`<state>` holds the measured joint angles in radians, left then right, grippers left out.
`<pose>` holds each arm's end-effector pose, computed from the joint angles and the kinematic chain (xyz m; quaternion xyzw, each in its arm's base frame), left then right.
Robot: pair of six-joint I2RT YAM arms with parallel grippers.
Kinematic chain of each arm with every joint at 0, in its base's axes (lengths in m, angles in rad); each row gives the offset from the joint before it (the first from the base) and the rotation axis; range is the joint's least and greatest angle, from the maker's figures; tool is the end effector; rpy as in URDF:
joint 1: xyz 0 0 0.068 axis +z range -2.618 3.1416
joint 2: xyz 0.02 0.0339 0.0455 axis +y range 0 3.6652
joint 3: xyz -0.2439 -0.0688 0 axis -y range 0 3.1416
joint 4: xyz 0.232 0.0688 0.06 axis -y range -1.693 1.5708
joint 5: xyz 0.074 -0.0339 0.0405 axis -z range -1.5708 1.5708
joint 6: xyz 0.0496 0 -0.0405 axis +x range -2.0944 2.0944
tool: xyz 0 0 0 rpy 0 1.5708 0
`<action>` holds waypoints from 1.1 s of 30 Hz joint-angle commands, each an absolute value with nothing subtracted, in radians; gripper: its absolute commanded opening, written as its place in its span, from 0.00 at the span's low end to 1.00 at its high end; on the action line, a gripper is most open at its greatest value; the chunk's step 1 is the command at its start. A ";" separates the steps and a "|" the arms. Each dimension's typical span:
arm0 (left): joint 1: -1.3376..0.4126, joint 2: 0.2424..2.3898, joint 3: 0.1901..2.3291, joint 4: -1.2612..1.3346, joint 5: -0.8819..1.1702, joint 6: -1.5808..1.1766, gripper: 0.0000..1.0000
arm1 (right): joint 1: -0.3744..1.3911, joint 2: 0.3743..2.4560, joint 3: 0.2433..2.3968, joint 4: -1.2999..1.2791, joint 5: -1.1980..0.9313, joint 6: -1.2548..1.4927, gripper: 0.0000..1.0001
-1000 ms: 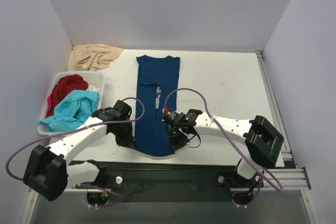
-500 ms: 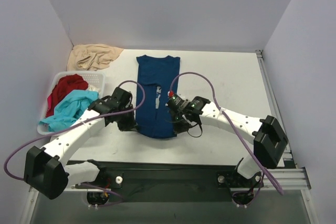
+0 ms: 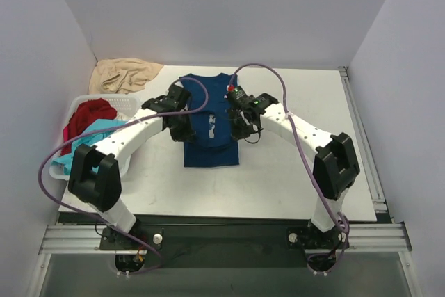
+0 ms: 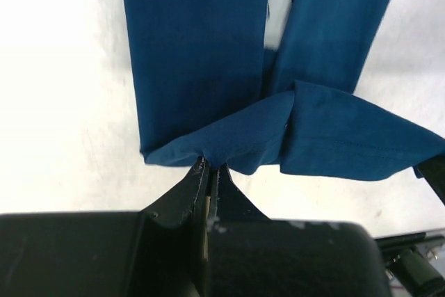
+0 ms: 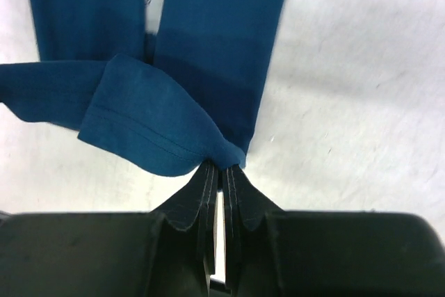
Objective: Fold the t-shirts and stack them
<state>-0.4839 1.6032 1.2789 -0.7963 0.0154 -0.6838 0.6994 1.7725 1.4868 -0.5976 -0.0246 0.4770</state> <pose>0.2835 -0.1499 0.2289 -0.0956 0.9701 -0.1293 0.1821 0.2952 0.2499 0.2491 -0.1086 0.9352 0.1966 0.2739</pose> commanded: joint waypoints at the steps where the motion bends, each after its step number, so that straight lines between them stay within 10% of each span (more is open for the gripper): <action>1: -0.456 1.696 1.393 -0.759 -0.037 -0.641 0.00 | 0.646 1.842 1.587 -0.638 -0.043 0.411 0.00; 28: -0.298 2.264 1.988 -0.844 0.038 -0.552 0.00 | 0.414 2.385 2.200 -0.696 -0.296 0.397 0.00; 31: -0.296 2.298 2.062 -0.838 0.041 -0.554 0.00 | 0.390 2.408 2.259 -0.695 -0.302 0.406 0.17; 33: -0.296 2.304 2.088 -0.796 0.028 -0.558 0.21 | 0.370 2.411 2.289 -0.674 -0.293 0.423 0.32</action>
